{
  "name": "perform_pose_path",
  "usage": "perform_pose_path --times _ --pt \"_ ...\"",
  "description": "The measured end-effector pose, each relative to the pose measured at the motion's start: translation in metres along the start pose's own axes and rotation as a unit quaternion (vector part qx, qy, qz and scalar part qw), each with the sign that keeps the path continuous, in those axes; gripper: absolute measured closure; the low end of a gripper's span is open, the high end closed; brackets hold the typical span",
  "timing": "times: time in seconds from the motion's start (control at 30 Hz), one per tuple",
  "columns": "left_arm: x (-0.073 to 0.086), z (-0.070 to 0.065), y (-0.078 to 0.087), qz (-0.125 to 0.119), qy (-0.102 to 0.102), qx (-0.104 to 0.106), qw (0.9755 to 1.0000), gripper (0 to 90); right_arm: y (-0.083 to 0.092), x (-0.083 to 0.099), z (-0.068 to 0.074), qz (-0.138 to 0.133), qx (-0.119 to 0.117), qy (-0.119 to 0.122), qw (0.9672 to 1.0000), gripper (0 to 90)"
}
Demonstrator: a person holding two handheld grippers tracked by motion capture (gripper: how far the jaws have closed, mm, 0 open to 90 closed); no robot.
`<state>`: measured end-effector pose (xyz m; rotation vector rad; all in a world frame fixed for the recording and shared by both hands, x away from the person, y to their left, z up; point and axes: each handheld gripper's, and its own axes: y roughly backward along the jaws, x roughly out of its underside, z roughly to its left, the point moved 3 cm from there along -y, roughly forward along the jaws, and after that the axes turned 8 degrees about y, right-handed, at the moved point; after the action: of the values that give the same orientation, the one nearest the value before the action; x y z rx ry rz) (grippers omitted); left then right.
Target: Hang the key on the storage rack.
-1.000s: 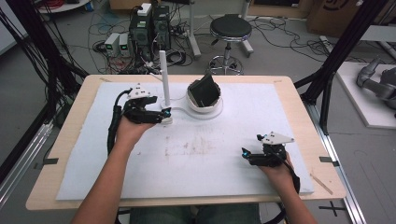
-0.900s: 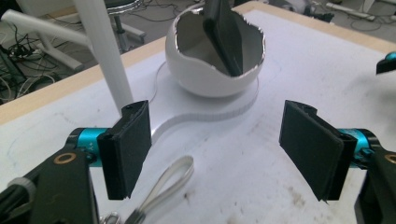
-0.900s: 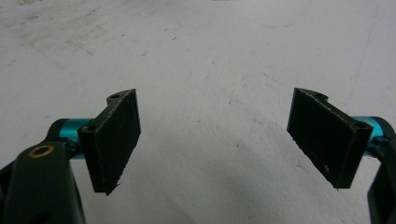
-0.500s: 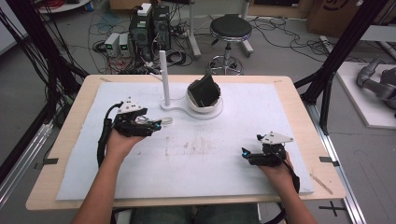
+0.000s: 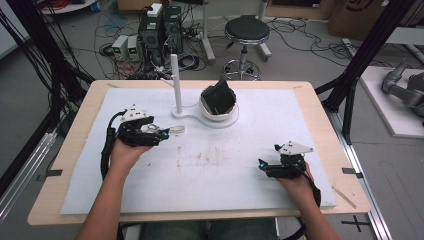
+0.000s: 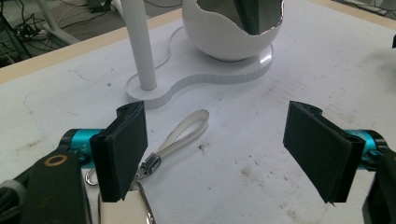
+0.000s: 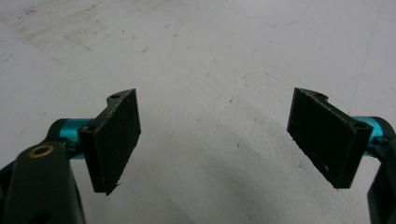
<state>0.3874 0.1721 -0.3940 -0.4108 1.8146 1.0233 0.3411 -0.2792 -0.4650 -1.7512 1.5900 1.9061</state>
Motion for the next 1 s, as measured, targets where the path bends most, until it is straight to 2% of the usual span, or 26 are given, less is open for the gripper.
perform_pose_path --times 0.2,0.4,0.7,0.73,0.8,1.0 --pt "0.005 0.007 -0.003 0.006 0.004 0.000 1.0000 21.9 0.000 0.000 0.000 -0.001 -0.002 0.002 1.0000 17.4" --pt "0.010 0.017 -0.014 0.018 0.005 0.002 0.9998 21.9 0.000 0.000 0.001 -0.001 -0.002 0.000 1.0000 17.4" --pt "0.020 0.032 -0.045 0.044 0.014 -0.006 0.9989 22.0 0.001 0.001 -0.001 0.000 0.001 -0.005 1.0000 17.4" --pt "0.021 0.032 -0.049 0.047 0.024 -0.003 0.9986 22.0 0.001 0.001 -0.001 0.000 0.001 -0.005 1.0000 17.4" --pt "0.024 0.034 -0.056 0.051 0.025 0.003 0.9984 22.1 0.001 0.001 -0.001 0.001 0.002 -0.007 1.0000 17.4" --pt "0.022 0.041 -0.073 0.088 0.015 -0.010 0.9960 22.1 0.000 0.001 -0.002 0.003 0.002 -0.006 1.0000 17.4"
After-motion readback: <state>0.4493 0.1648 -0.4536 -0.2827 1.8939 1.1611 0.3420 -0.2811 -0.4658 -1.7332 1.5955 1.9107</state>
